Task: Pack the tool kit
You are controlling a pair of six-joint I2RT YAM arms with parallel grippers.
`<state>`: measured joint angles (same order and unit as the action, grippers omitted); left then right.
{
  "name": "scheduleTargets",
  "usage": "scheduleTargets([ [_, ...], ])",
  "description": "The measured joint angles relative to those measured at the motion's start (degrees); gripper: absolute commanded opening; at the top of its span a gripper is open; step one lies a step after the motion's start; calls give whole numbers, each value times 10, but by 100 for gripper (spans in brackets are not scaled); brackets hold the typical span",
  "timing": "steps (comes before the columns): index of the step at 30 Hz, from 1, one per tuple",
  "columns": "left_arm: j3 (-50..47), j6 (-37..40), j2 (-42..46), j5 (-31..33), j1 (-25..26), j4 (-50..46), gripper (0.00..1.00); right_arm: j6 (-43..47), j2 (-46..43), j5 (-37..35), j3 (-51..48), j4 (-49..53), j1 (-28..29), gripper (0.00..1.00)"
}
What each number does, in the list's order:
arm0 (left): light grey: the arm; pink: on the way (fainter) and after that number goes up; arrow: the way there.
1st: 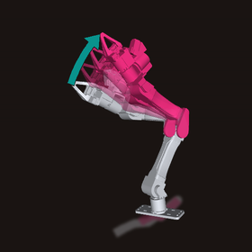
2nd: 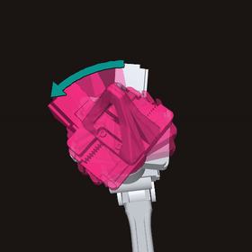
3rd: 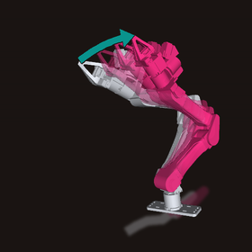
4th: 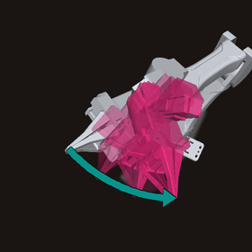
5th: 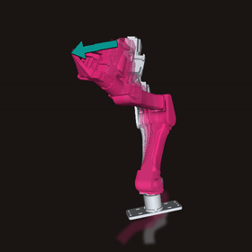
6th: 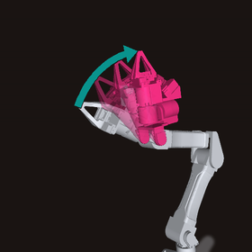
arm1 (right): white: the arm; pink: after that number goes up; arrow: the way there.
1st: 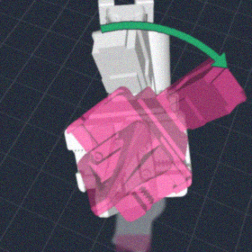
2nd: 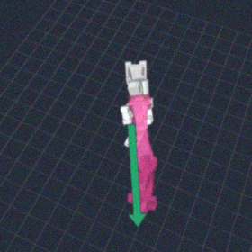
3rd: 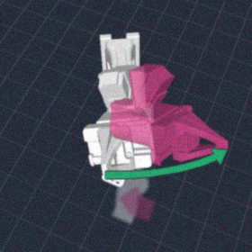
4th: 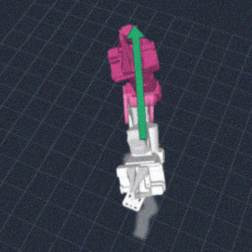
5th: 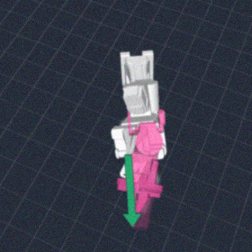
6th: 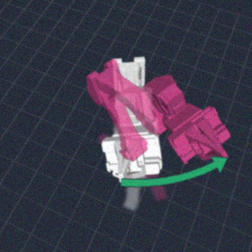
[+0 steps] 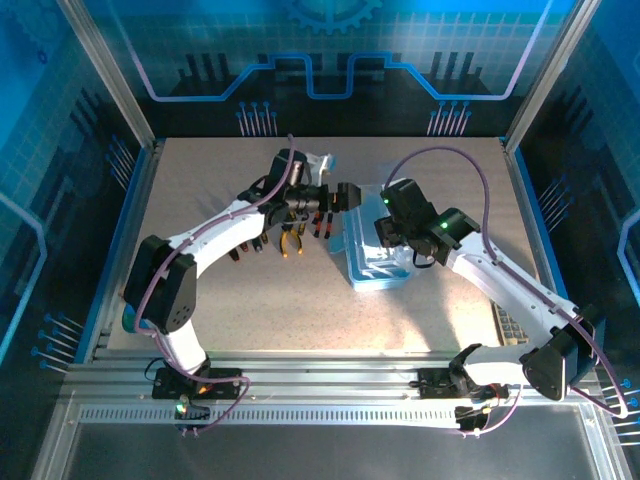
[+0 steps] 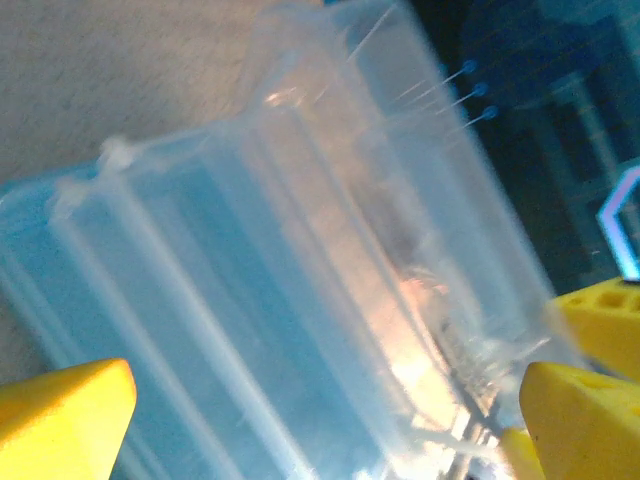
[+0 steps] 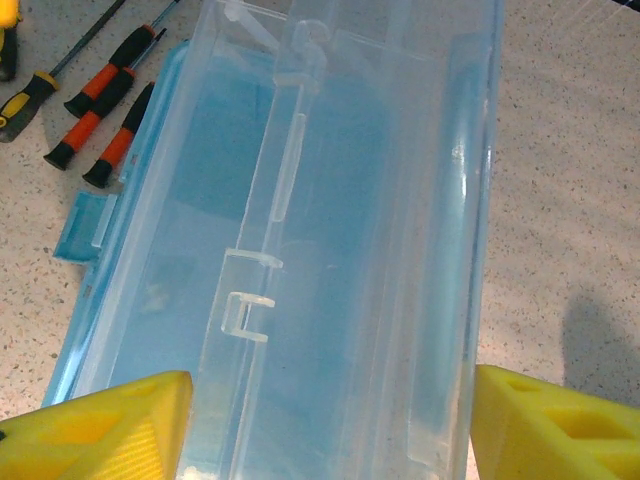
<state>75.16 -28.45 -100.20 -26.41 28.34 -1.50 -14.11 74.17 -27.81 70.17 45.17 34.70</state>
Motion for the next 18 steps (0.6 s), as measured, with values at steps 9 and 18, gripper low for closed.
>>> scheduleTargets([
  [9, -70, 19, -2, 55, -1, -78, 99, 2, 0, 11, 8, 8, -4, 71],
  [18, -50, 32, -54, 76, 0, -95, 99, 2, 0, 14, 8, 8, -7, 71],
])
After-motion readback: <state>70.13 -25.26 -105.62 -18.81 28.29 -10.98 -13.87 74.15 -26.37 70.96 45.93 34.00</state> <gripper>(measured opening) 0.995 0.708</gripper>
